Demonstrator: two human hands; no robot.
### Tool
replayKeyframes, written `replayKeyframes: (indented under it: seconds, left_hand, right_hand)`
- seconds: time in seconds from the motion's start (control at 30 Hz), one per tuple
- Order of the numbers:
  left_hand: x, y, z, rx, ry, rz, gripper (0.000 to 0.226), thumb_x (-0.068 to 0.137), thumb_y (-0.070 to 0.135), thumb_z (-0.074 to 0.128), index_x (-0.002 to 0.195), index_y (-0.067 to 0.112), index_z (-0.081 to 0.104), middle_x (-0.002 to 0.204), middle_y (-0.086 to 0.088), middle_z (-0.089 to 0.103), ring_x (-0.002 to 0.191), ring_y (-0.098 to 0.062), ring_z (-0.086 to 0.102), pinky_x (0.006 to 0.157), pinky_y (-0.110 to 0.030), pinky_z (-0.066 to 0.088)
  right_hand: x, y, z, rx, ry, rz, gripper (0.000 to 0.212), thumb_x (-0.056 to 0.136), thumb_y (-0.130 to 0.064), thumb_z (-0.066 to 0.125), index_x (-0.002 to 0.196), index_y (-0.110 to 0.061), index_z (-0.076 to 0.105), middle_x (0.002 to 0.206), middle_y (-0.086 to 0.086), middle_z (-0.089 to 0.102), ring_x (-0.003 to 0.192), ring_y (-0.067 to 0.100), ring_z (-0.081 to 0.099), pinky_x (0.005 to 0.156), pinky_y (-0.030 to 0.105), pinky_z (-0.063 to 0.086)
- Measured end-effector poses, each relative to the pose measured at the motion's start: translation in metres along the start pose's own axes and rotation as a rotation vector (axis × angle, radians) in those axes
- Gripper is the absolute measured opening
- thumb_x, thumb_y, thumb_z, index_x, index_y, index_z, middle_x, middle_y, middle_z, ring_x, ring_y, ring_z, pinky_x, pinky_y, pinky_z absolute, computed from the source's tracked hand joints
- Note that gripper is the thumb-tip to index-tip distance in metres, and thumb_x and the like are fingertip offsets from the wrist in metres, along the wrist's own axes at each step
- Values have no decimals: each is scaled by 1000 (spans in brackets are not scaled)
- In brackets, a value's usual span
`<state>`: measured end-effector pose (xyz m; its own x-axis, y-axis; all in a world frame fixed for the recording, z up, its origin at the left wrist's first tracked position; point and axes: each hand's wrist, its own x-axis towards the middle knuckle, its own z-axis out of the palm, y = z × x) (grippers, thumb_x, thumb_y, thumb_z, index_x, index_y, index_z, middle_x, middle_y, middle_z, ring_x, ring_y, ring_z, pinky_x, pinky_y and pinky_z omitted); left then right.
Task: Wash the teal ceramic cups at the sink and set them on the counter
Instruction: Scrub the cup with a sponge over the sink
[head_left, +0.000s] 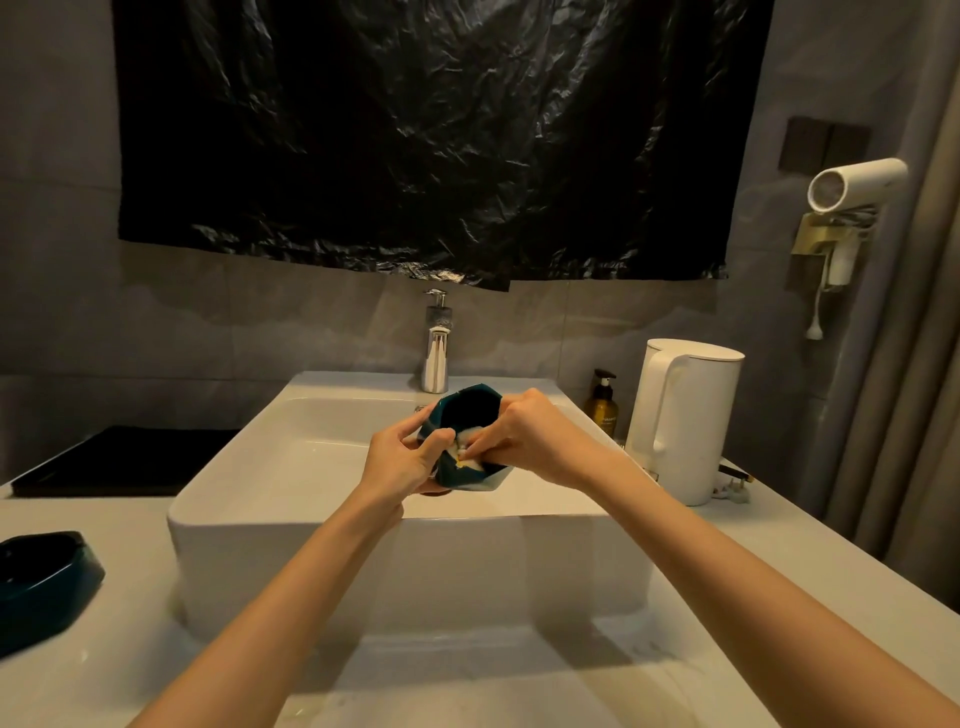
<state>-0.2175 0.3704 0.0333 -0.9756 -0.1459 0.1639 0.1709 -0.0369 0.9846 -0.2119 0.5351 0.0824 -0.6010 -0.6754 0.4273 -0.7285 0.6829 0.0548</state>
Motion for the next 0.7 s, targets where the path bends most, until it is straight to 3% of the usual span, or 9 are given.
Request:
replayKeyframes:
  seconds: [0.07, 0.17, 0.27, 0.47, 0.6, 0.7]
  left_hand:
    - [0, 1, 0, -1, -15, 2, 46, 88, 14, 63, 133, 18, 53, 116, -11, 62, 102, -35, 62, 71, -43, 57]
    - [-2, 1, -1, -3, -46, 5, 43, 88, 20, 64, 130, 19, 55, 116, -13, 64, 101, -36, 63, 76, -48, 58]
    - [-5, 1, -2, -7, -82, 11, 38, 87, 24, 64, 125, 20, 58, 113, -12, 65, 102, -37, 64, 79, -54, 55]
    - [-5, 2, -3, -33, -64, 13, 43, 86, 25, 66, 127, 18, 58, 115, -12, 66, 103, -36, 64, 79, -52, 56]
    - [-4, 0, -3, -15, -73, 19, 40, 87, 24, 64, 126, 17, 58, 113, -13, 66, 102, -36, 64, 78, -54, 56]
    - [-3, 0, -2, -25, -59, 2, 39, 87, 23, 64, 125, 18, 58, 111, -13, 66, 100, -37, 64, 78, -52, 56]
  right_hand:
    - [0, -1, 9, 95, 112, 29, 22, 81, -17, 73, 103, -18, 75, 106, 6, 72, 95, 18, 62, 84, 31, 52]
    - [4, -3, 20, 170, 268, 121, 20, 76, -19, 77, 96, -19, 77, 100, 6, 73, 88, 13, 53, 81, 44, 49]
    - [13, -6, 25, 162, 375, 182, 17, 77, -23, 77, 93, -19, 78, 90, 6, 74, 81, 20, 54, 79, 48, 46]
    - [18, -15, 31, -117, 567, 306, 11, 78, -33, 76, 86, -26, 78, 77, 1, 72, 76, 20, 52, 68, 39, 42]
    - [12, -15, 24, 85, 293, 384, 22, 87, -40, 61, 107, -37, 71, 106, -1, 56, 101, 23, 37, 81, 29, 32]
    - [9, -15, 17, 133, 156, 363, 24, 87, -35, 62, 109, -38, 70, 105, -6, 43, 105, 23, 30, 84, 28, 30]
